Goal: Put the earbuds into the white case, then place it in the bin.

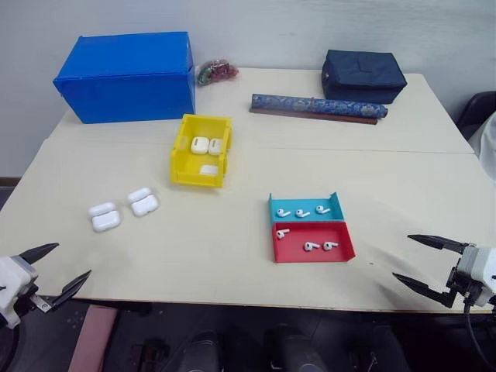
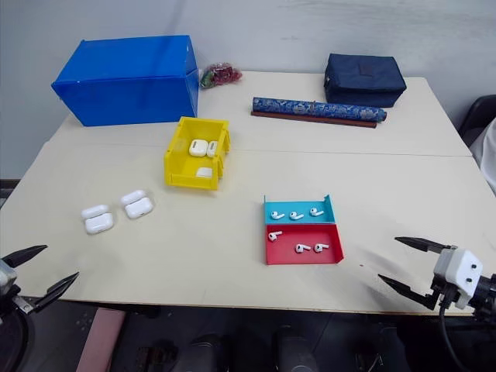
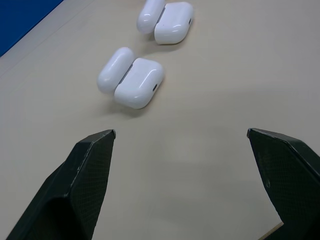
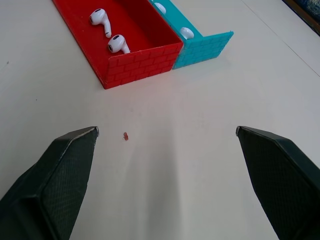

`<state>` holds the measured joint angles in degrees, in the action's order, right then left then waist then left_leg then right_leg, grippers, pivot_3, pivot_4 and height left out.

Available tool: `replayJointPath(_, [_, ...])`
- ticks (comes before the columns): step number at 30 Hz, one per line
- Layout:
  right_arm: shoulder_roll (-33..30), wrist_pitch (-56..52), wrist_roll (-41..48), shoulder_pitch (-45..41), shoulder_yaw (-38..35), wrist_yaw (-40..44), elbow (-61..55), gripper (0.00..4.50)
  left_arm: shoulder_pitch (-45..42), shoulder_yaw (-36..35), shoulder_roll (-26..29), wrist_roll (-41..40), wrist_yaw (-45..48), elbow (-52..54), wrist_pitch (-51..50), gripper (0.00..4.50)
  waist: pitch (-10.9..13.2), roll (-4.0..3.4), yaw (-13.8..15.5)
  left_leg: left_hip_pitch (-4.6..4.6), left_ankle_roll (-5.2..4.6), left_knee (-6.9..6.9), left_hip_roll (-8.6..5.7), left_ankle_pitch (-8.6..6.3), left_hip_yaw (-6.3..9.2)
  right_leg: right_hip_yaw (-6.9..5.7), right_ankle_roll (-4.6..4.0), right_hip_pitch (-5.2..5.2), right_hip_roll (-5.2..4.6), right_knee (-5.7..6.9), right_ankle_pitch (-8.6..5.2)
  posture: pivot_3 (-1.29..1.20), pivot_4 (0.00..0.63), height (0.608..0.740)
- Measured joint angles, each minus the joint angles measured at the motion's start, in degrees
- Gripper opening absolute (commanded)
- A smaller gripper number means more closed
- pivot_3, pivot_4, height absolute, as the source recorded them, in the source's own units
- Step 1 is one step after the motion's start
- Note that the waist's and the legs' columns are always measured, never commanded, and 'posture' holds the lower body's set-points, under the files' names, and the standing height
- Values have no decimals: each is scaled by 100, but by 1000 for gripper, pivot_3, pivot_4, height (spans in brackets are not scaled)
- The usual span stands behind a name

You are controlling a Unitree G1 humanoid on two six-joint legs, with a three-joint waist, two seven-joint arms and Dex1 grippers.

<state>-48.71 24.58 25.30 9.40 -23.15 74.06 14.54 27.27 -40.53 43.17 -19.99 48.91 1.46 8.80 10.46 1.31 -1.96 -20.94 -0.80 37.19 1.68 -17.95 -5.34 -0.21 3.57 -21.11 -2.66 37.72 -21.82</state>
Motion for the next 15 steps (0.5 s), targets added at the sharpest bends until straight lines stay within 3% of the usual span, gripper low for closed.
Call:
replayJointPath(11, [29,-398,21,-485,204,-3,-18,4500,-1,-224,-190,-267,-138,230,-269,4436,0,0,-9,1,0,4,0,0,1,-1,0,0,0,6,0,0,150,740])
replayJointPath(15, [463,-492,485,-806,258,121,-220,4500,118,-516,-333,-641,-308,463,-852,4436,0,1,-35,2,2,2,3,0,5,-5,2,-1,0,13,1,0,150,740])
